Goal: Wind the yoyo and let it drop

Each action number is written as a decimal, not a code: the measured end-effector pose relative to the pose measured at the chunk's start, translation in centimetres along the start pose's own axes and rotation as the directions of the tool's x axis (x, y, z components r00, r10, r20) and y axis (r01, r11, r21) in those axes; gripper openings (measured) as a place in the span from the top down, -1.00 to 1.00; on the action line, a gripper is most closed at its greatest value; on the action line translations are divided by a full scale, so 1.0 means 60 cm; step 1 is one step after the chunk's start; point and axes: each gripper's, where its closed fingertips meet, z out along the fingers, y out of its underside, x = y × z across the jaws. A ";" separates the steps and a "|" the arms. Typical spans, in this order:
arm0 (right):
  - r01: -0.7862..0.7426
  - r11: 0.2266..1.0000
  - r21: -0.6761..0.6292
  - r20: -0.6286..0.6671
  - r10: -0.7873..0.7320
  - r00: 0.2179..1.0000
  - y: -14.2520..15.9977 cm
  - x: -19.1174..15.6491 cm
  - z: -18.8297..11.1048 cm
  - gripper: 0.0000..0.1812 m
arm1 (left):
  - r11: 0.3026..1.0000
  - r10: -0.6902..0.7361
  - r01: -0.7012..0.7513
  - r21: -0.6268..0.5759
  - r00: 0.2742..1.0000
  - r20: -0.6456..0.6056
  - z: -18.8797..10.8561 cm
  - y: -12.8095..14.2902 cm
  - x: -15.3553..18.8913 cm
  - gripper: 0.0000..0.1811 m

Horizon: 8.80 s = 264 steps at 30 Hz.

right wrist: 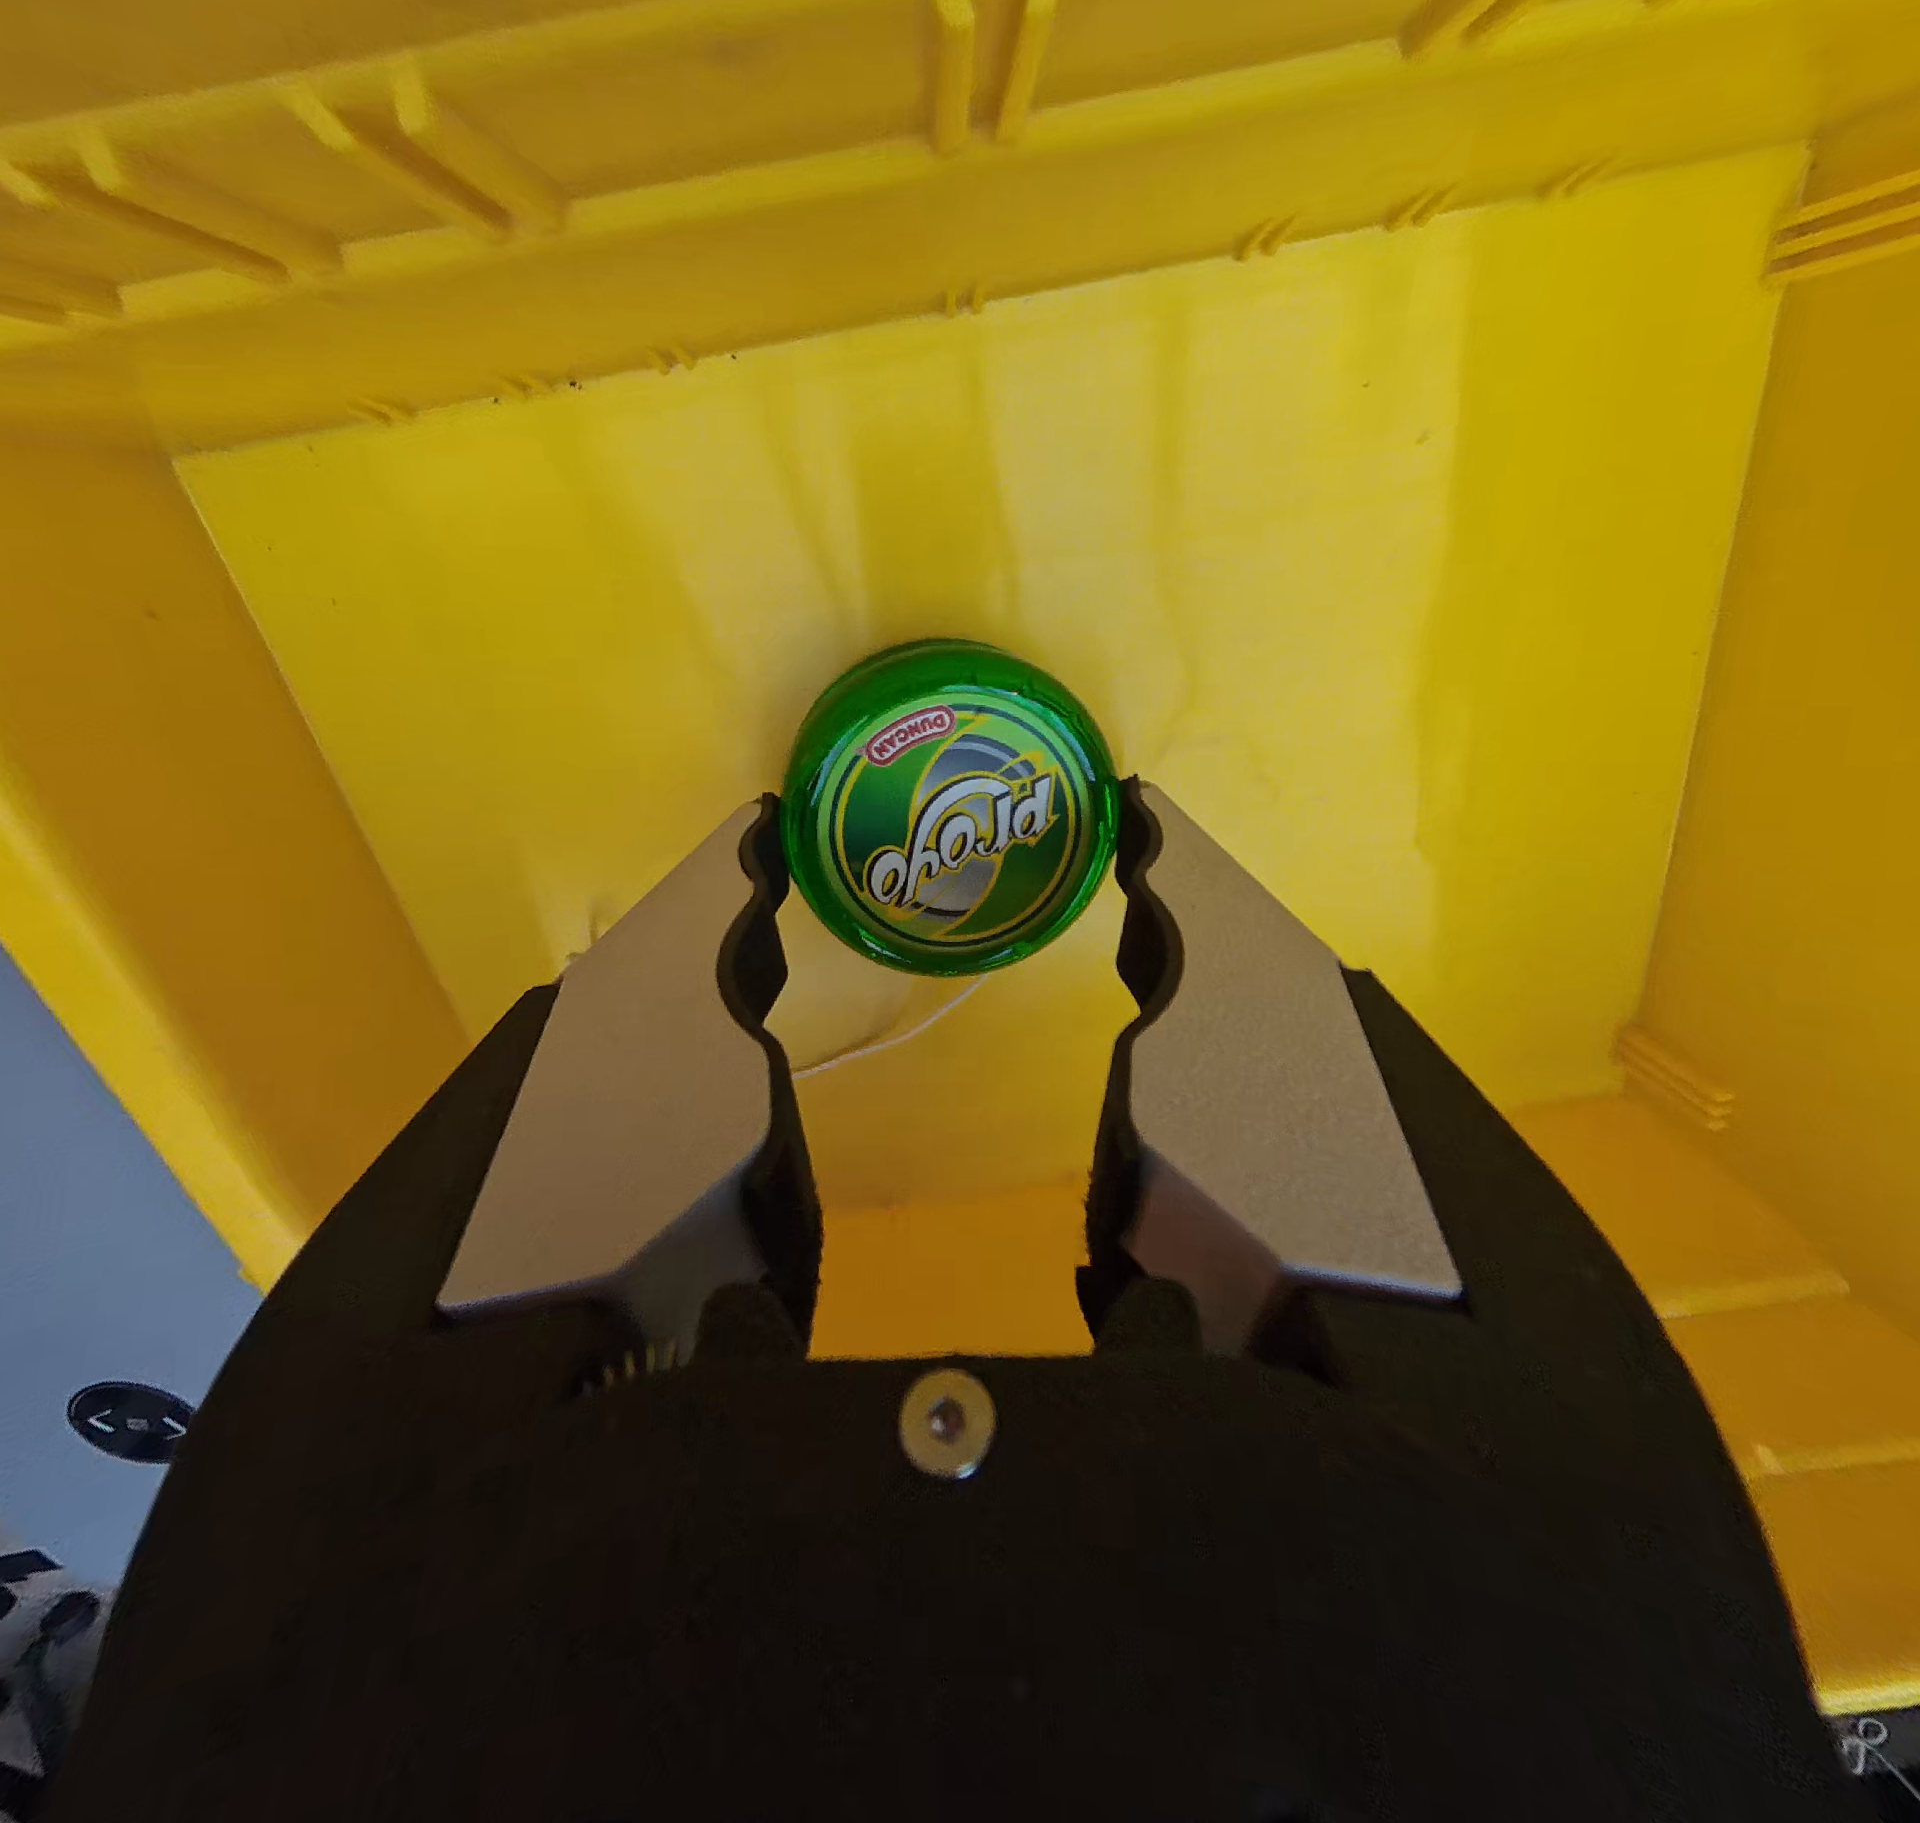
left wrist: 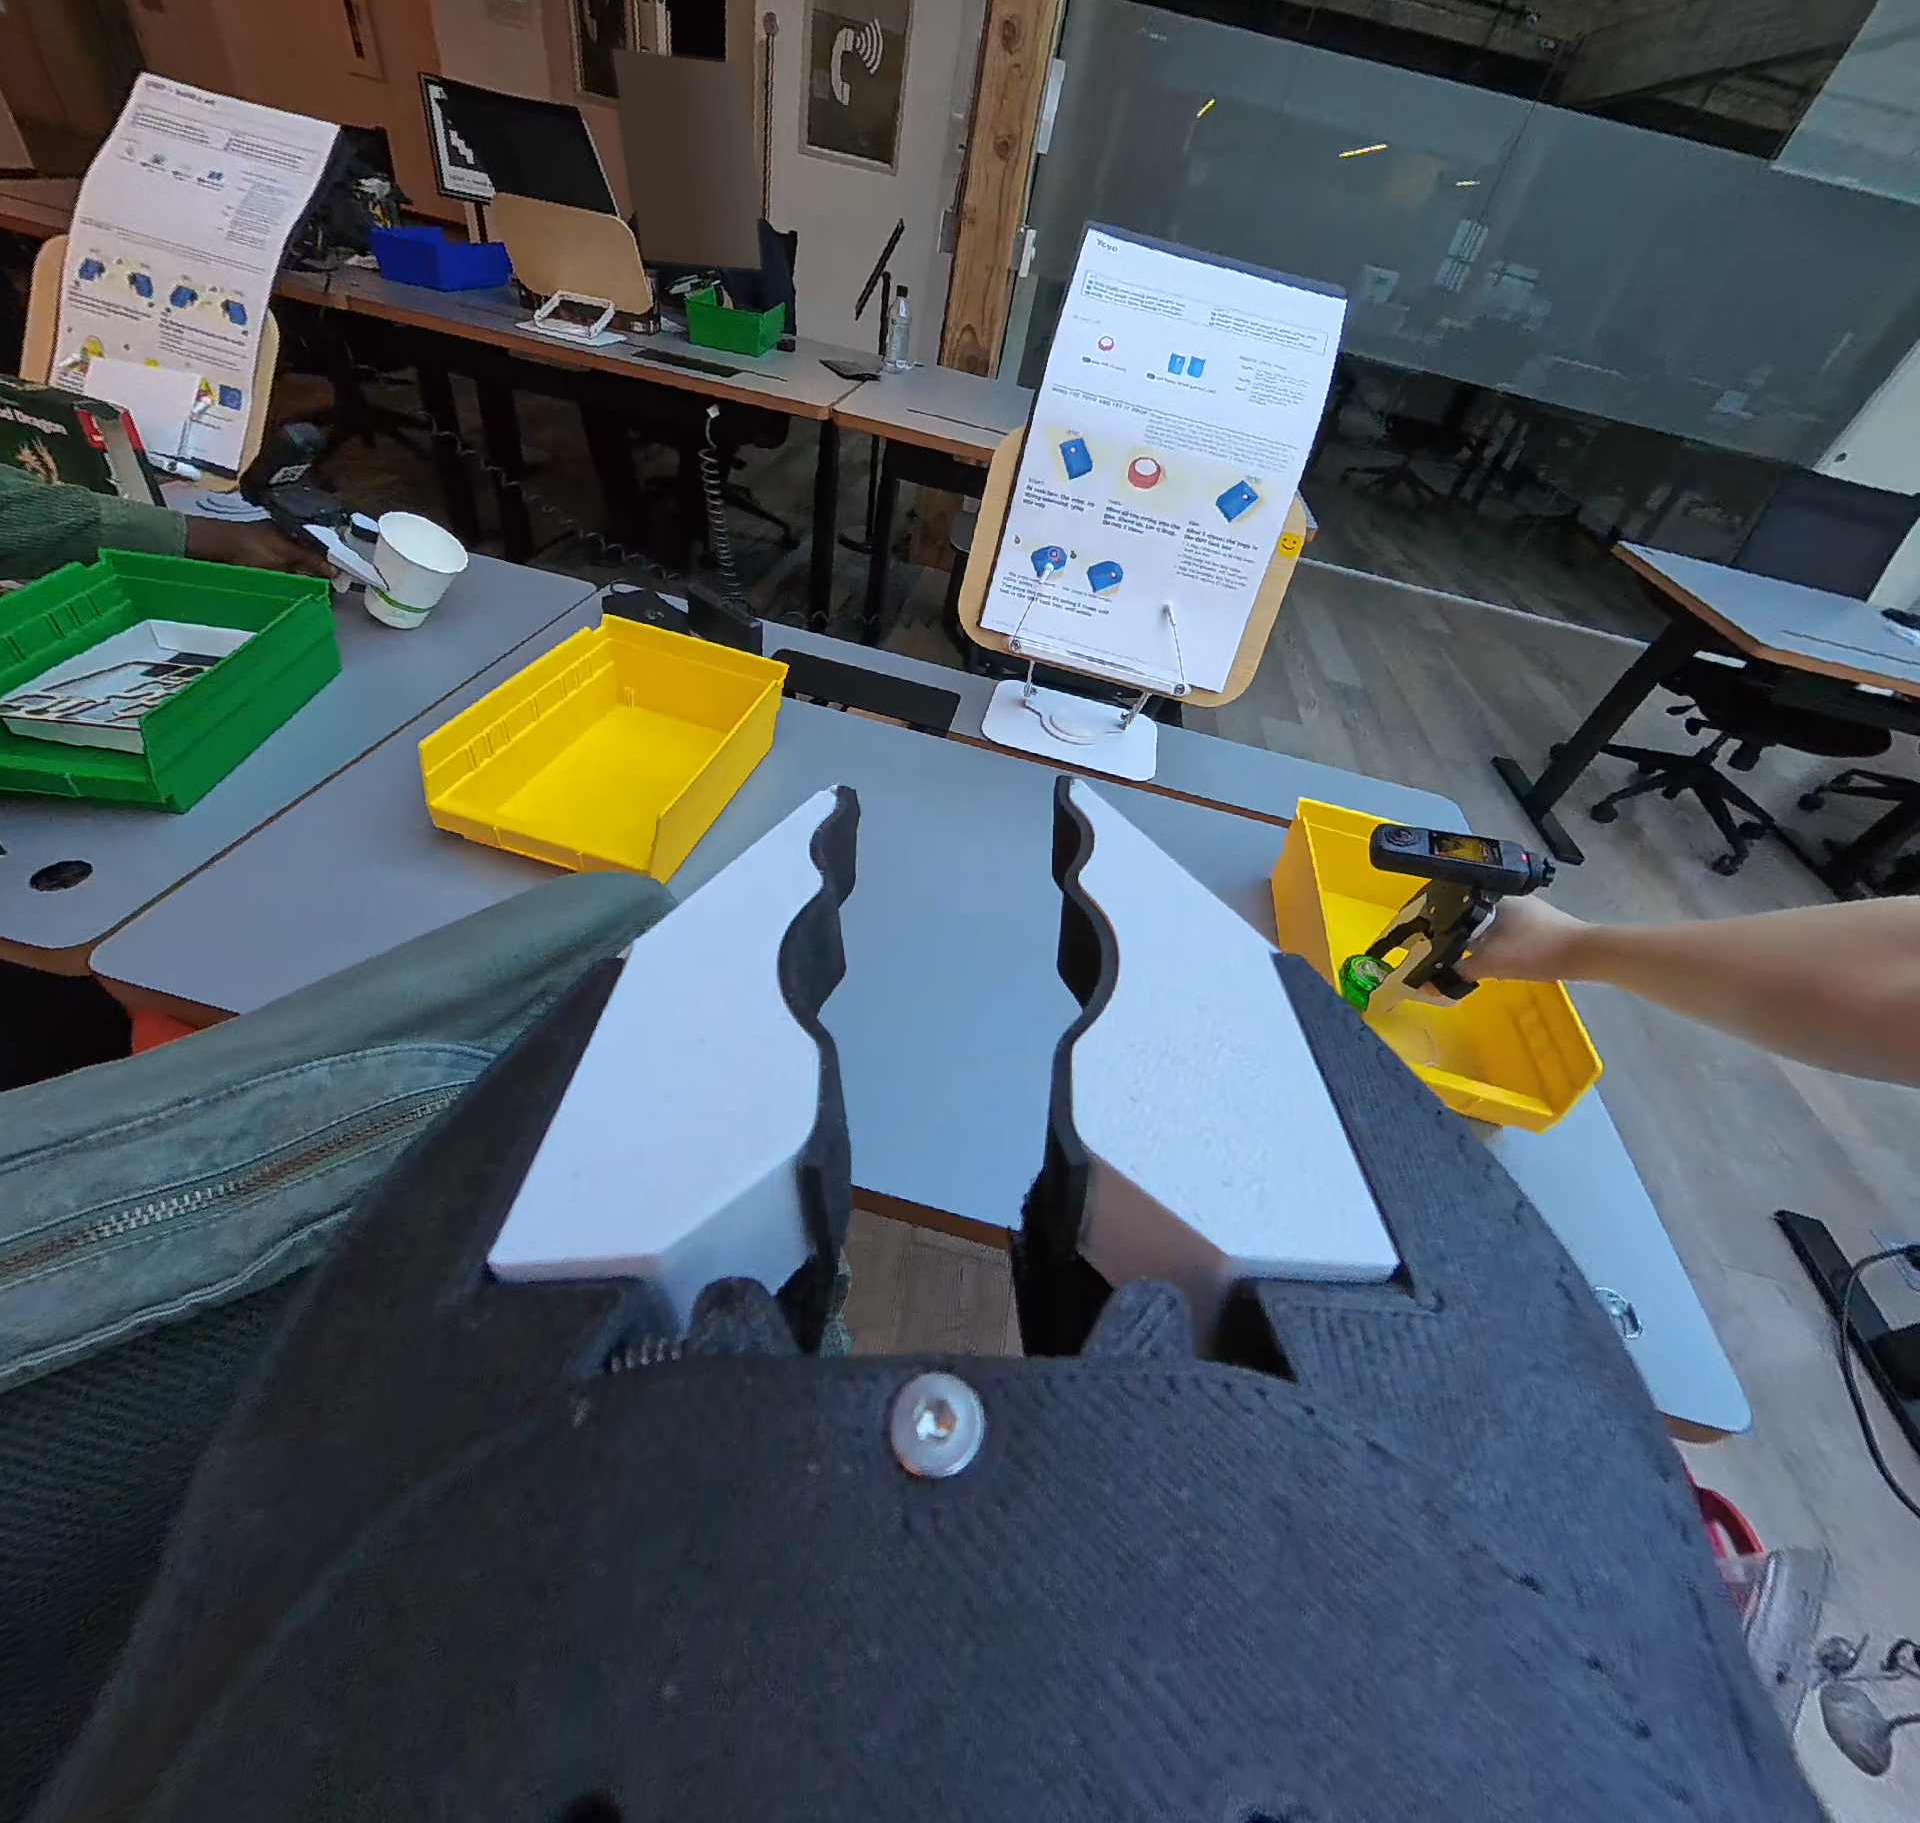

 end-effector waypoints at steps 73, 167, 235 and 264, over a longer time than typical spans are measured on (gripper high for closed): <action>-0.112 0.755 0.646 -0.493 0.300 -0.817 0.422 -1.530 -0.804 0.03 | 0.957 0.106 0.269 -0.106 -0.670 -0.735 -0.308 0.241 0.821 0.13; -0.721 0.374 0.584 -0.135 0.920 0.368 0.096 -0.099 -0.077 0.94 | 0.819 0.409 -0.457 -0.346 0.889 -0.207 0.799 0.487 -0.324 0.95; -0.670 0.578 0.465 0.024 0.749 0.662 -0.726 -0.157 -0.055 0.13 | 0.960 0.272 -0.240 0.142 0.918 -0.289 0.481 0.334 -0.248 0.45; -0.667 0.551 0.501 0.093 0.732 0.675 -0.704 -0.154 -0.086 0.12 | 0.926 0.355 -0.375 -0.045 0.904 -0.238 0.615 0.339 -0.291 0.36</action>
